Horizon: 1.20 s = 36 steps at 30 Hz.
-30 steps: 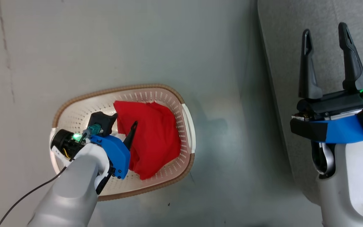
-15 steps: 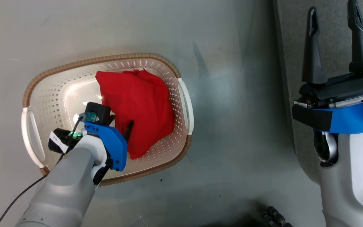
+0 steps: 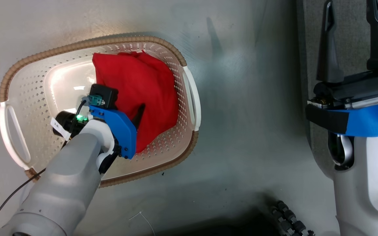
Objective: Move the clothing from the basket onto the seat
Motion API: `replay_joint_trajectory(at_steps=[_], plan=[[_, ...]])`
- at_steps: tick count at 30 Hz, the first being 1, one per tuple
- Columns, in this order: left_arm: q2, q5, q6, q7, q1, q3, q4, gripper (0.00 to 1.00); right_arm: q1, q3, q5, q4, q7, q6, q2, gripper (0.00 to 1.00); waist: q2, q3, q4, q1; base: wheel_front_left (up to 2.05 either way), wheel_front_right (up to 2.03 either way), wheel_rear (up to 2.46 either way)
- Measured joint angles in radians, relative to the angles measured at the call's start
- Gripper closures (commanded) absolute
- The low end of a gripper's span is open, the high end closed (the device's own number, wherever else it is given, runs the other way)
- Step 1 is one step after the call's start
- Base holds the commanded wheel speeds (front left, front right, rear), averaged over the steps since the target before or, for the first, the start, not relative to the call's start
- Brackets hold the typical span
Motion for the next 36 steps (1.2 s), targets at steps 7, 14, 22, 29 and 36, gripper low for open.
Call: replay_joint_trajectory(at_steps=[7,14,22,29,36], plan=[[0.013,-0.018,0.000,-0.033,-0.039,-0.093,-0.001,1.00,0.000,-0.002,0.004,-0.002,0.000,0.000,0.001,0.00,0.0000,0.023,-0.008,-0.0001,0.00,0.00,0.00],[0.018,-0.065,0.000,-0.070,-0.044,-0.169,-0.013,1.00,0.000,-0.007,0.011,0.005,0.000,0.000,0.001,0.00,0.0000,0.014,-0.004,-0.0001,0.00,0.00,0.00],[0.029,-0.100,0.000,-0.148,-0.025,-0.271,-0.035,1.00,0.012,-0.013,0.019,0.023,0.000,0.000,0.001,0.00,0.0000,-0.043,0.005,-0.0001,0.00,0.00,0.00],[0.029,-0.119,0.000,-0.208,0.000,-0.321,-0.057,1.00,0.057,-0.016,0.023,0.058,0.000,0.000,0.002,0.00,0.0000,-0.136,0.027,-0.0001,0.00,0.00,0.00],[0.020,-0.090,0.000,-0.221,0.030,-0.302,-0.108,1.00,0.128,-0.027,0.024,0.096,0.000,0.000,0.002,0.00,0.0000,-0.265,0.062,-0.0002,0.00,0.00,0.00]])
